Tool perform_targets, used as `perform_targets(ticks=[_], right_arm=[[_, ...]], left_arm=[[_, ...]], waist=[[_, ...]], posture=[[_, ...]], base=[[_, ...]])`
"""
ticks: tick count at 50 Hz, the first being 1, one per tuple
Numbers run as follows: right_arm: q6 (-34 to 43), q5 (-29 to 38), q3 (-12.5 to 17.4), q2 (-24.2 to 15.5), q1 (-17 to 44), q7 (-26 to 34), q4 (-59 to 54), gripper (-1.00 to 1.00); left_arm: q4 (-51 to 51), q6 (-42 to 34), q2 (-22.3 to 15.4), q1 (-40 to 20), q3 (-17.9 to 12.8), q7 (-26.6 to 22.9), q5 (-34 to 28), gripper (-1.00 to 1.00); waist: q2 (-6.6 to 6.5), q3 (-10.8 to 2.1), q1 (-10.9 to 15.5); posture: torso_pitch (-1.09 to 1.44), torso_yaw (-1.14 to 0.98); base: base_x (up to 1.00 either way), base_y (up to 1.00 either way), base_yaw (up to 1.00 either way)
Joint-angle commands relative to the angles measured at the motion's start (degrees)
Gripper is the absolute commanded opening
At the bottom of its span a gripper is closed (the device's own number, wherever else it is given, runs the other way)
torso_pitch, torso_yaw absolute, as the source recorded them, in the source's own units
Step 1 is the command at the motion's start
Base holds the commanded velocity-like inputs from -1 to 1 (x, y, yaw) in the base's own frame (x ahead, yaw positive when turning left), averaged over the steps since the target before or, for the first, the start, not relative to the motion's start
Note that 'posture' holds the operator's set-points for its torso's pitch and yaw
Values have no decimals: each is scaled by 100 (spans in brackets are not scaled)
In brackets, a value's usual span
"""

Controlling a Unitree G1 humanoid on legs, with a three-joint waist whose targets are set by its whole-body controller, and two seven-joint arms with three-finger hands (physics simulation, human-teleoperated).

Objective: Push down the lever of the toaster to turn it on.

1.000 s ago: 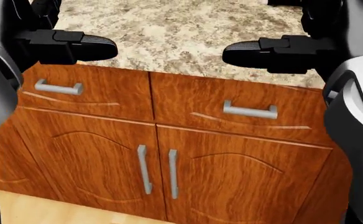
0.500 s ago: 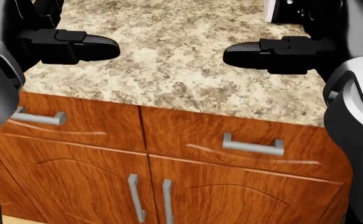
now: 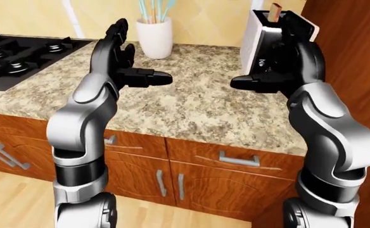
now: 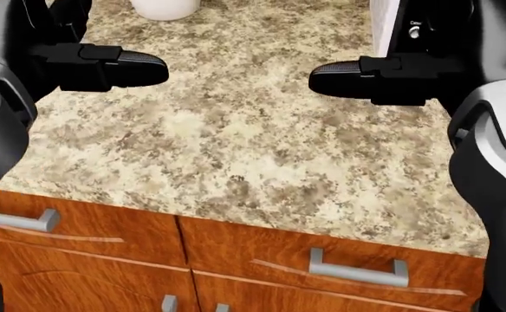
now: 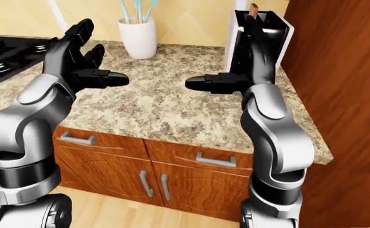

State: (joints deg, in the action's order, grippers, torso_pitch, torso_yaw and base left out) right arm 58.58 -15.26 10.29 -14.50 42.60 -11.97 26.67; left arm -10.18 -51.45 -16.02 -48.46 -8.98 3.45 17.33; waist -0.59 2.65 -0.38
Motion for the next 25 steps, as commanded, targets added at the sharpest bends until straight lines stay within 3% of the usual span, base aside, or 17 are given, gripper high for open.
perform_targets(ticks=[1, 3, 4, 5, 6, 7, 9, 12, 13, 14, 16, 18, 20, 22, 24, 25], right_arm=[[-172, -12, -1, -22, 160, 25, 101, 100], [-177, -10, -5, -19, 164, 25, 92, 100], [-167, -9, -9, -17, 167, 25, 98, 100], [-141, -11, -9, -18, 170, 20, 117, 100], [-147, -8, -8, -21, 168, 25, 114, 100], [-151, -1, -15, -25, 167, 30, 105, 100], [-190, 31, -49, -23, 165, 45, 71, 100], [-204, 64, -35, 1, 163, 38, 61, 100], [-216, 69, -31, -3, 161, 49, 36, 100], [-195, 67, -22, 2, 169, 41, 42, 100], [-144, 70, -27, -1, 172, 33, 64, 100], [-120, 72, -30, 8, 178, 27, 68, 100], [-107, 69, -29, 9, 171, 34, 95, 100], [-165, 77, -20, 9, 166, 42, 79, 100], [-216, 103, -39, -8, 167, 61, 46, 100], [-224, 113, -38, -7, 169, 62, 34, 100]], left_arm=[[-141, 177, -69, -160, -75, 20, -26, 100], [-138, 169, -70, -168, -77, 23, -26, 100], [-134, 173, -74, -172, -78, 16, -25, 100], [-124, 181, -77, -172, -82, 13, -26, 100], [-124, 177, -77, -175, -82, 16, -26, 100], [-122, 183, -75, -170, -81, 15, -27, 100], [-135, 177, -75, -165, -83, 16, -24, 100], [-133, 184, -77, -163, -86, 20, -22, 100], [-121, 200, -78, -162, -82, 15, -25, 100], [-135, 180, -77, -170, -82, 22, -22, 100], [-114, 201, -82, -168, -86, 12, -23, 100], [-149, 158, -78, -177, -85, 31, -17, 100], [-142, 173, -80, -174, -85, 24, -16, 100], [-138, 177, -74, -171, -76, 25, -21, 100], [-156, 156, -68, -180, -73, 33, -20, 100], [-139, 182, -69, -169, -72, 25, -26, 100]], waist=[[-3, -105, 12], [-259, -168, -29], [-466, -239, -35], [-246, -186, 21], [-371, -178, -5], [-337, -70, 37], [-240, -123, -7], [-37, 3, 30], [85, 3, 51], [230, -134, 58], [170, -203, -28], [244, -179, -12], [171, -237, -69], [36, -200, 71], [-20, -1, 50], [-122, 12, 57]], posture=[[0, 0], [0, 0], [0, 0], [0, 0], [0, 0], [0, 0], [0, 0], [0, 0], [0, 0], [0, 0], [0, 0], [0, 0], [0, 0], [0, 0], [0, 0], [0, 0]], base=[[23, 0, 0], [23, 0, 0], [22, 0, 0], [19, 0, 0], [14, 0, 0], [2, 0, 0], [0, 0, 0], [0, 0, 0], [0, 0, 0], [0, 0, -7], [0, 0, -86], [0, 0, -100], [0, 0, -100], [0, 0, -57], [0, 0, 0], [0, 0, 0]])
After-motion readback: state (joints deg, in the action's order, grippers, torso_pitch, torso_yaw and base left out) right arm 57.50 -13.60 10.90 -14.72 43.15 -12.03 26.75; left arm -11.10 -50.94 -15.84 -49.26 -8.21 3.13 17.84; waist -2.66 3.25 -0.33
